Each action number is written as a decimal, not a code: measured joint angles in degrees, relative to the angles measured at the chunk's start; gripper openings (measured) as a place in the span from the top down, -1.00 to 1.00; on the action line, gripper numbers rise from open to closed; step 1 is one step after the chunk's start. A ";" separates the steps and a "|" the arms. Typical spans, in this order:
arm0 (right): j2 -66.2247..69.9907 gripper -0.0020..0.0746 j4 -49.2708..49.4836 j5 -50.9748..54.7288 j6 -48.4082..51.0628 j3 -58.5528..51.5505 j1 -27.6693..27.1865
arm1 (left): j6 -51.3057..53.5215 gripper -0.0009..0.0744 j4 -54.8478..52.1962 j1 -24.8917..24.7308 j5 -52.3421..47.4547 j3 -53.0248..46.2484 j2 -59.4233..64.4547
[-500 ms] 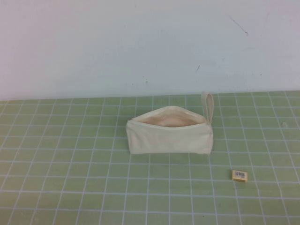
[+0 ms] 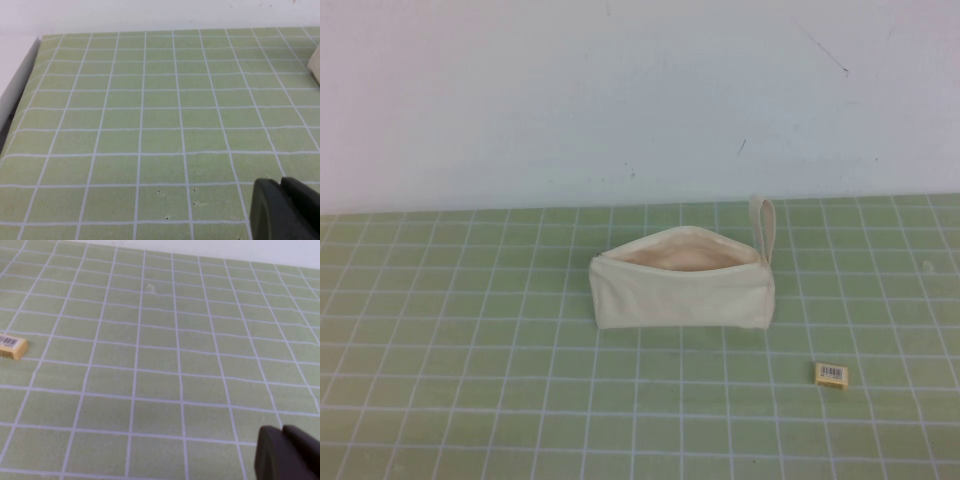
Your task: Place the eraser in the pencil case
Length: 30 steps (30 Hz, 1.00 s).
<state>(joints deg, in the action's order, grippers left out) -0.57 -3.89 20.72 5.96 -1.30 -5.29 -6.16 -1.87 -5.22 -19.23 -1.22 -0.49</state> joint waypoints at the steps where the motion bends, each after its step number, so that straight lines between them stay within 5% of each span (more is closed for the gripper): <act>1: 0.00 0.95 0.00 0.00 0.00 0.00 0.00 | 0.00 0.98 0.00 0.00 0.00 0.00 0.00; 25: 0.00 0.95 -4.80 -0.16 1.11 0.00 0.00 | 0.00 0.98 0.00 0.00 0.00 0.00 0.00; 30: 0.00 0.95 -5.03 -9.16 1.11 -0.34 0.00 | 0.00 0.98 0.00 0.00 0.00 0.00 0.00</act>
<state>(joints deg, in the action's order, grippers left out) -0.57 -8.92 11.57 7.08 -1.64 -5.29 -6.16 -1.87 -5.22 -19.23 -1.22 -0.49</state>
